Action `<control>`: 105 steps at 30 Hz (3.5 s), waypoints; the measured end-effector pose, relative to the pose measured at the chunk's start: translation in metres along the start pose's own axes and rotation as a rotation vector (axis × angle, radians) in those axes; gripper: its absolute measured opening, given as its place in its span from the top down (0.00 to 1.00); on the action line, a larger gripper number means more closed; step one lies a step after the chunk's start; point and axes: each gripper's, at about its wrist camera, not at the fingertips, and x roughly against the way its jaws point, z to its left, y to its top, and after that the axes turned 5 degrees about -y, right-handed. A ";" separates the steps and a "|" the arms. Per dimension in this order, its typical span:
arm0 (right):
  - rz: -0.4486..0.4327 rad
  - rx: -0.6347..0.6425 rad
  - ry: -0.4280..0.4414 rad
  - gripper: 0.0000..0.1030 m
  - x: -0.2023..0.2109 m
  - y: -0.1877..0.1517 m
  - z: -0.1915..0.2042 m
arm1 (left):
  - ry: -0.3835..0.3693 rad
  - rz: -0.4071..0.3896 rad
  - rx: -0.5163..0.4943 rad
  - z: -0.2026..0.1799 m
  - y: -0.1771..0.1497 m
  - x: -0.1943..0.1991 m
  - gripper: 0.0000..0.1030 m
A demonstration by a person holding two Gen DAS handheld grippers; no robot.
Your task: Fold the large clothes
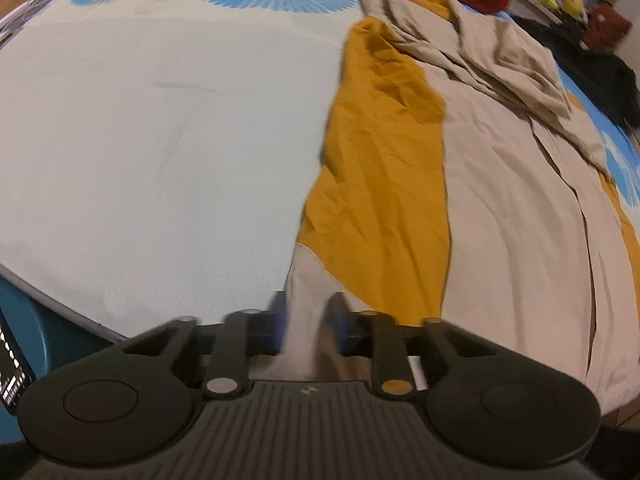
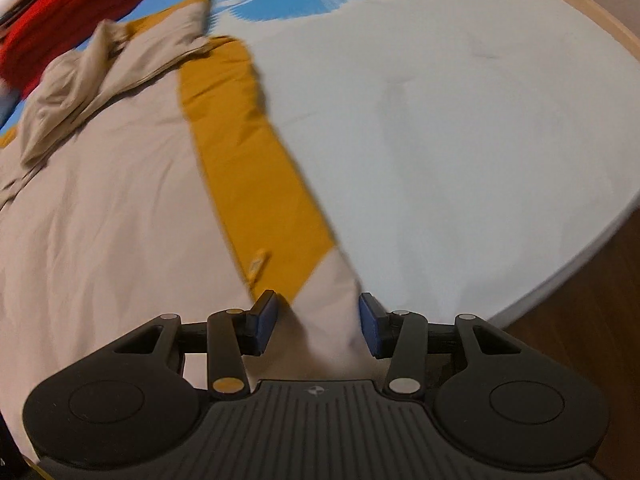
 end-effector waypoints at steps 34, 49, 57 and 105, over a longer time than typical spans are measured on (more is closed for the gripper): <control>-0.075 0.078 0.007 0.97 0.024 -0.007 0.021 | -0.009 -0.007 -0.062 -0.006 -0.012 0.013 0.98; -0.358 0.088 0.304 0.99 0.191 0.000 -0.011 | -0.299 -0.277 -0.265 -0.032 0.005 0.179 1.00; -0.442 0.008 0.458 0.99 0.290 -0.024 -0.070 | -0.474 -0.311 -0.144 0.010 -0.008 0.291 1.00; -0.068 0.000 0.153 0.47 -0.048 0.115 0.008 | -0.130 -0.076 0.008 -0.016 0.133 -0.023 0.56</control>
